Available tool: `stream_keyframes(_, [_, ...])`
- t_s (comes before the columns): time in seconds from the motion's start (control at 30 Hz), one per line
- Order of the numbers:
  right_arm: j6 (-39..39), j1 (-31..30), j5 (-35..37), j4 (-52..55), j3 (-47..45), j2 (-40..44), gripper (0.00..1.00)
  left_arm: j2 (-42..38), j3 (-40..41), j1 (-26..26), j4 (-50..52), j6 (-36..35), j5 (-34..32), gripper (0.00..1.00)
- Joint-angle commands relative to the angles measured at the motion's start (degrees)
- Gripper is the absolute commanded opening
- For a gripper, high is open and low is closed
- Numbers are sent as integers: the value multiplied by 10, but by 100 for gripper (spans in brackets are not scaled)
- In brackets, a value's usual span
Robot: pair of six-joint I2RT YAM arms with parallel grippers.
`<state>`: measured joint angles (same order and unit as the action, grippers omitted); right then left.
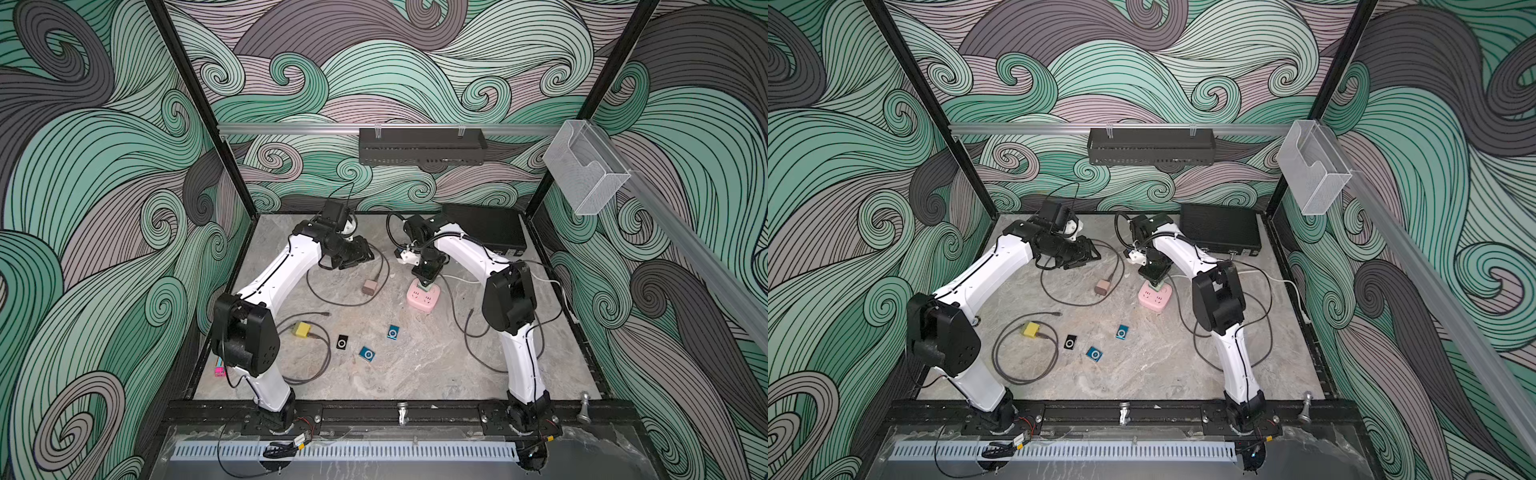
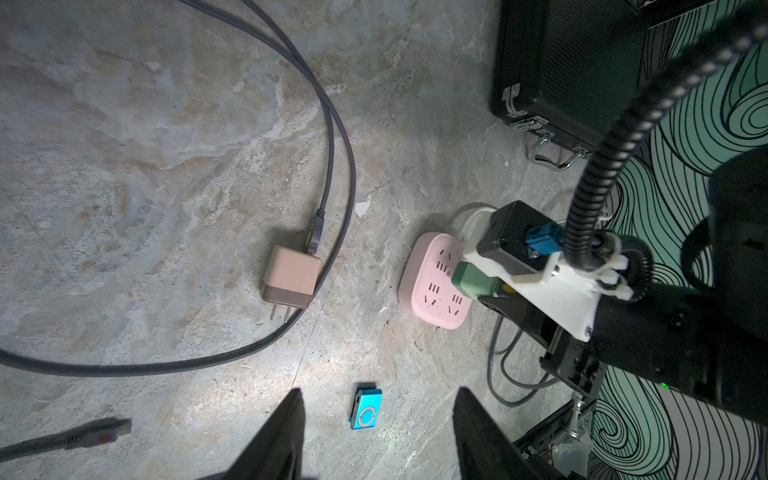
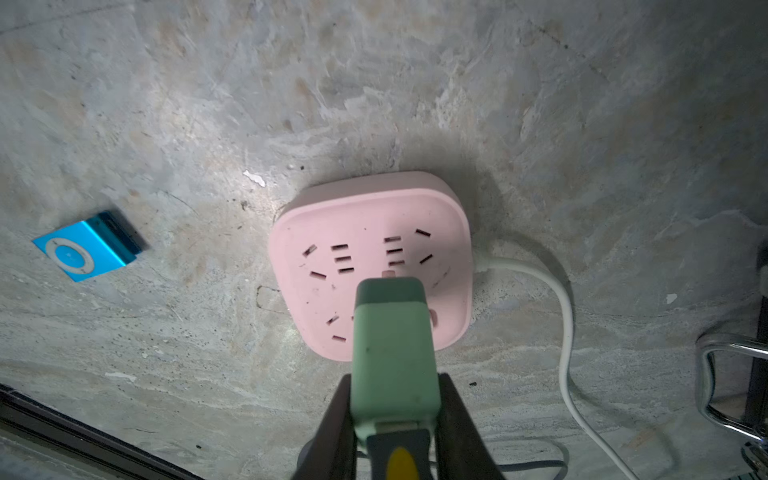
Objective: Charge mp3
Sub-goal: Insert the plug into the socket.
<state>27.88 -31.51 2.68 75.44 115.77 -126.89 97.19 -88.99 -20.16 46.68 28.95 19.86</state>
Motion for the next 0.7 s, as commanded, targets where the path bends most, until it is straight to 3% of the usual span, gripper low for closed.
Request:
stream_keyframes(0.0, [45,-8,16,38,22,-16,0,-3,1,7,-1,-11,-4,57])
stream_keyframes(0.43, [54,-24,5,42,59,-37,0,2,3,12,0,-8,4,57])
stream_keyframes(0.67, [58,-25,48,43,81,-58,0,2,6,13,-1,-6,8,57])
